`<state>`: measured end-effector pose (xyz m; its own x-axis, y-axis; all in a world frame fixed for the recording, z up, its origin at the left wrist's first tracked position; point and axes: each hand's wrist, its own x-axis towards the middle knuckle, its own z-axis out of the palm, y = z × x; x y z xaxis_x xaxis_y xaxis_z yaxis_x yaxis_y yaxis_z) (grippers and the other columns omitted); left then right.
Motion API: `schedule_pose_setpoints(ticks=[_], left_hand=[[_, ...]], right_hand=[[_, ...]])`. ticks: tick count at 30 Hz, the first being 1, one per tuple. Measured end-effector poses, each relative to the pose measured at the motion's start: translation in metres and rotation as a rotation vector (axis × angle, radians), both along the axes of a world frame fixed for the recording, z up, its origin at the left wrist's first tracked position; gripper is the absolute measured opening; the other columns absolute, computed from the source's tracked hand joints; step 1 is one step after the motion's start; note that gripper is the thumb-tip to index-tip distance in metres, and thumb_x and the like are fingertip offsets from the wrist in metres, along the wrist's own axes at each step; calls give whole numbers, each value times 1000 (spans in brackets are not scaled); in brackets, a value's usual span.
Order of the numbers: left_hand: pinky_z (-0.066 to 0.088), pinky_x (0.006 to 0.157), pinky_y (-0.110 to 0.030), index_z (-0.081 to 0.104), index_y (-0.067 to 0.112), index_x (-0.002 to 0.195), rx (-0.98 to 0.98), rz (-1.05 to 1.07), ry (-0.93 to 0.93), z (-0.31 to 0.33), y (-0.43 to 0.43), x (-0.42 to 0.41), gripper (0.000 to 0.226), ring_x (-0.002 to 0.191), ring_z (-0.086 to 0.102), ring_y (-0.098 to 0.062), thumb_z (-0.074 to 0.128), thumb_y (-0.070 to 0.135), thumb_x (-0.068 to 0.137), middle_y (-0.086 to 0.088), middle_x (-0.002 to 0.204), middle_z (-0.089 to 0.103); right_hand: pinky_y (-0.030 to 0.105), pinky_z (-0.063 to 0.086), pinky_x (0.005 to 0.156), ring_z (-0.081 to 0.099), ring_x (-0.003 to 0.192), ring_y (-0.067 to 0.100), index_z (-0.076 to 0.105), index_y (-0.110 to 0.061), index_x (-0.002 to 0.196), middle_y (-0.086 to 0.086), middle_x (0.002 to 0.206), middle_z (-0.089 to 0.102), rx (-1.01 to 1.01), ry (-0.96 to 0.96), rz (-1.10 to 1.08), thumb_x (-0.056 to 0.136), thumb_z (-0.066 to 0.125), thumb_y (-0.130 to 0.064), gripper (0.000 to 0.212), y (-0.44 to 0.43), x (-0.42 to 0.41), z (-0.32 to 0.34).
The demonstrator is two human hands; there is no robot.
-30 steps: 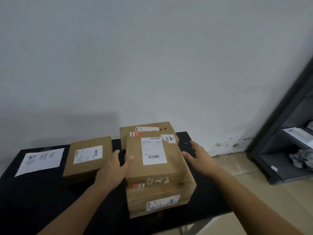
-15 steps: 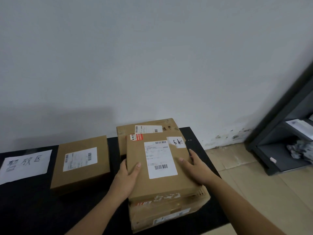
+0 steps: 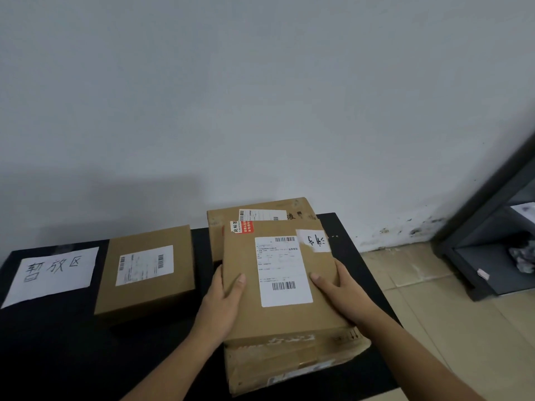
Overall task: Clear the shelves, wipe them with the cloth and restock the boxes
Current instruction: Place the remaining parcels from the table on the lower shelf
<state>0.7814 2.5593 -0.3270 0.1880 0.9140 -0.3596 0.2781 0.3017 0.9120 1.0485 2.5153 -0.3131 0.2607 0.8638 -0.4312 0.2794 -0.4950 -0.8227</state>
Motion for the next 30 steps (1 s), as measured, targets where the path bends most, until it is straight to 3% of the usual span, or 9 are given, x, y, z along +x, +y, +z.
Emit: schedule_pose_setpoints(ticks=[5,10,14,17,21,25,28,30], left_hand=[[53,97,-45,36,47,146,56,23,-28,13,3,-5,66,110,64,-9,50,70,85,16,124,64],[54,95,-46,38,48,143,84,77,-33,30,1,-17,57,107,67,-8,52,65,91,16,123,65],[52,97,-46,33,53,137,106,160,-27,51,-3,-29,46,108,64,-8,51,61,94,19,122,62],[51,101,-49,29,51,140,123,232,-23,63,-11,-44,54,111,63,-11,51,63,93,18,125,59],[53,100,-50,32,45,149,158,337,-39,71,-26,-74,75,114,65,-13,53,78,84,15,131,61],[55,97,-43,40,44,146,203,488,5,81,-47,-104,57,110,66,-10,51,65,93,17,126,65],[55,98,-44,42,43,144,220,616,55,80,-70,-131,57,109,67,-8,52,66,93,19,123,66],[55,97,-41,45,46,140,223,702,61,82,-88,-146,48,106,67,-5,52,61,96,19,120,67]], right_hand=[[34,60,83,71,99,11,28,-41,152,-13,121,65,52,-14,20,87,67,-60,78,7,-1,12],[32,61,78,72,96,12,26,-46,149,-12,119,66,102,-15,87,89,67,-57,73,21,-11,35],[38,63,81,73,97,15,24,-52,148,-12,121,65,132,-26,150,85,68,-64,77,35,-23,51],[43,63,80,74,95,17,28,-52,146,-10,119,67,142,-20,221,81,69,-68,78,50,-36,58],[38,63,77,74,92,15,28,-53,142,-10,116,68,166,-19,341,87,67,-61,69,65,-67,71],[27,57,72,72,89,7,38,-46,142,-16,113,69,236,-46,466,89,67,-59,62,78,-105,83],[33,58,81,68,96,10,35,-44,148,-12,120,65,270,-58,568,87,66,-62,70,82,-142,84],[30,55,79,64,95,7,30,-43,152,-12,122,62,288,-69,640,89,65,-61,74,82,-167,84]])
